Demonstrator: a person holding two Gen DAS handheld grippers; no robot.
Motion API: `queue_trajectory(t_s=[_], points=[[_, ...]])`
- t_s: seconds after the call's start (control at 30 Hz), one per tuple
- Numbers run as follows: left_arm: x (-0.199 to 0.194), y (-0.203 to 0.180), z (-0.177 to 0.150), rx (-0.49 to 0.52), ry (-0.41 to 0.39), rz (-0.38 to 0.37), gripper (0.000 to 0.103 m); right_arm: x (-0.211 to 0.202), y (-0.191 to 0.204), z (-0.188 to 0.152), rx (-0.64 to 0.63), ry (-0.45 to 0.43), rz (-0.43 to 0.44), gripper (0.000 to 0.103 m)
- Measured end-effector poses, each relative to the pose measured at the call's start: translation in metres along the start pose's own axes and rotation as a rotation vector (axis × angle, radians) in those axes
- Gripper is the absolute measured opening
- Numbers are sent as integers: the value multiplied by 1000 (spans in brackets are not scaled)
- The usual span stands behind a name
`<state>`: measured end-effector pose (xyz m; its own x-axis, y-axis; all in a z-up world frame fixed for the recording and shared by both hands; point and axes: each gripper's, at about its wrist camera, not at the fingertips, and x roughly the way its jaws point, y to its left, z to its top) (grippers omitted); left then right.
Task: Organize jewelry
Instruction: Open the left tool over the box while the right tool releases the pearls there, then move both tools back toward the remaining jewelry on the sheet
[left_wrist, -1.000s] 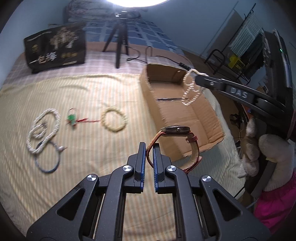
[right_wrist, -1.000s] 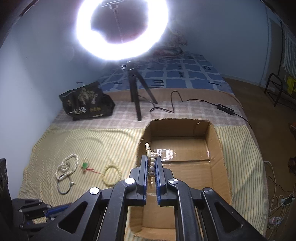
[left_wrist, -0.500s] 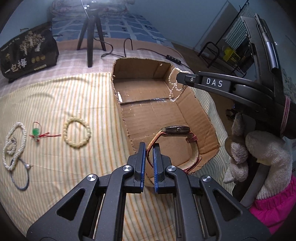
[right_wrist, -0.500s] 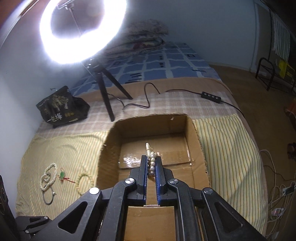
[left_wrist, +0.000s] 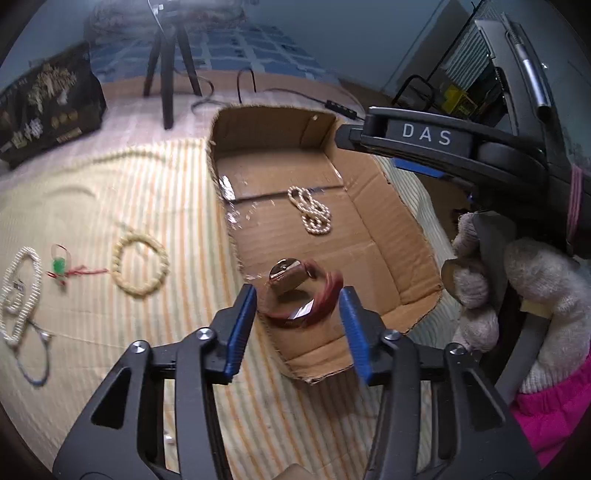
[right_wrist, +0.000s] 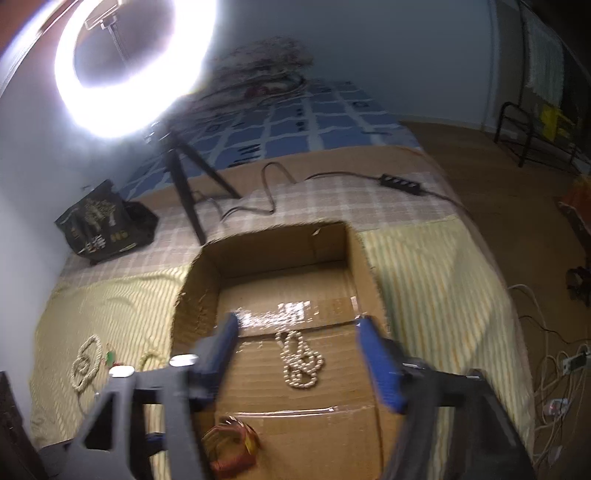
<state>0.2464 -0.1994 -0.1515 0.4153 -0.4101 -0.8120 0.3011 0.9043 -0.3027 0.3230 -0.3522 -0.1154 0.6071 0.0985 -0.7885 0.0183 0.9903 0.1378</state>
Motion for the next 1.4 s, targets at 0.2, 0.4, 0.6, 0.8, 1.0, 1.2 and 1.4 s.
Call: queue_trajectory(t_s=[0.2,0.4,0.6,0.8,1.0,1.2,1.4], points=[[-11,5,-6,17,-9,26,56,-9,1,2,8,-18,-42,89],[-27,19,-8,21,-31,43,56,-21,5,-2,18,-31,-47,89],[-49,34,-13,24,-61,68,56,-37,13,-8,20,-54,-43,89],[-72,53,-19,28,-90,105,56,-59,28,-16,-5,-81,-33,89],[-92,85,-25,28,-111,168,56,-81,53,-31,-51,-110,6,89],[-111,131,-33,-36,-117,225,56,-94,83,-61,-104,-102,66,89],[-129,170,-39,-78,-122,289,56,-94,116,-94,-200,-59,132,89]])
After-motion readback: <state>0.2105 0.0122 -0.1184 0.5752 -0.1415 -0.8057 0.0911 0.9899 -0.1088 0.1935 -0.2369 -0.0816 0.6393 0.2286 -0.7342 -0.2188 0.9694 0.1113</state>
